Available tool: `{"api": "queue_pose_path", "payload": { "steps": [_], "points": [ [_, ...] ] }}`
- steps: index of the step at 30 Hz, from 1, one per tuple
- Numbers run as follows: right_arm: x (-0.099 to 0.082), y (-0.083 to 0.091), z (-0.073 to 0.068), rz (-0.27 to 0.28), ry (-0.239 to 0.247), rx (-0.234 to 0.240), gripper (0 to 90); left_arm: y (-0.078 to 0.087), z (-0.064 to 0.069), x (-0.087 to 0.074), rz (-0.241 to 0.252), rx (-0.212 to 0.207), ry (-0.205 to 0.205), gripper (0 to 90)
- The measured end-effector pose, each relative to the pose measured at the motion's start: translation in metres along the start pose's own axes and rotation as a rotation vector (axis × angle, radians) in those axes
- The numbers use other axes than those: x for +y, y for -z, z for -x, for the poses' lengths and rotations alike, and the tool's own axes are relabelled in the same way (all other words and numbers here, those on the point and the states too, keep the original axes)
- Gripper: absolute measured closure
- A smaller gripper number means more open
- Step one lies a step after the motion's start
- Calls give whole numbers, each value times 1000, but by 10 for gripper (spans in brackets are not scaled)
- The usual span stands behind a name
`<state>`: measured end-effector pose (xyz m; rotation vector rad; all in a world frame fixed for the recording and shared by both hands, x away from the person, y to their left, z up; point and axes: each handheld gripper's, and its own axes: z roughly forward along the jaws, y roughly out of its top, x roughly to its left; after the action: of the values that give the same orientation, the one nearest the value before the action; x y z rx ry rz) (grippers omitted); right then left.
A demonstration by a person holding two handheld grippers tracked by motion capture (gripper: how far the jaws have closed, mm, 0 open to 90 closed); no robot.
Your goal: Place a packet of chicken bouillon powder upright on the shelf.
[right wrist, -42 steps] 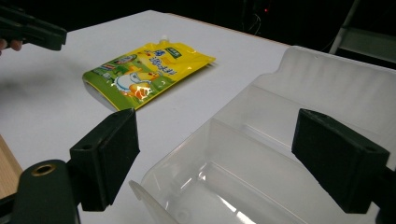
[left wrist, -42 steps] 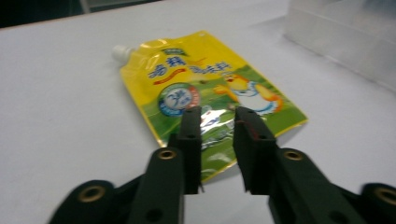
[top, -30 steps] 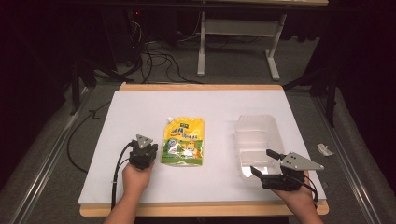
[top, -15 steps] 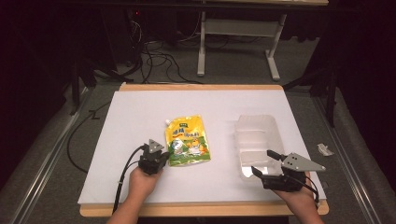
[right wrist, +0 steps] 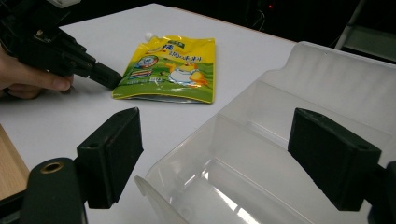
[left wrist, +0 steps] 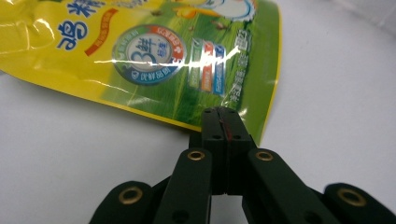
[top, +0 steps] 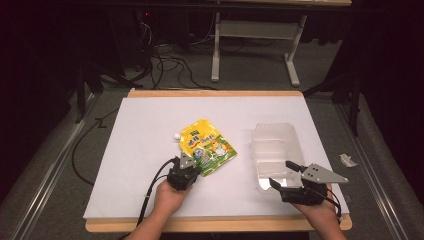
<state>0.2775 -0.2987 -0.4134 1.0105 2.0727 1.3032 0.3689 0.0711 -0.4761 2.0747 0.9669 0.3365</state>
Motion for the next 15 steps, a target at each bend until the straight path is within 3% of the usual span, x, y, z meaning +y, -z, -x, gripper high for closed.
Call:
{"api": "queue_pose_path", "payload": {
  "steps": [5,7,10,12,15],
  "points": [
    [0,2,1,4,-4,-4,181,16,-23,2,87,50,77,794],
    [0,2,1,3,-6,-6,181,20,-36,1,100,72,108,672],
    [0,2,1,8,1,-7,181,22,-50,1,116,101,140,599],
    [1,3,2,9,-1,-7,181,21,-59,4,97,83,168,523],
    [1,4,2,9,-2,-6,181,16,-68,11,111,78,199,452]
  ]
}}
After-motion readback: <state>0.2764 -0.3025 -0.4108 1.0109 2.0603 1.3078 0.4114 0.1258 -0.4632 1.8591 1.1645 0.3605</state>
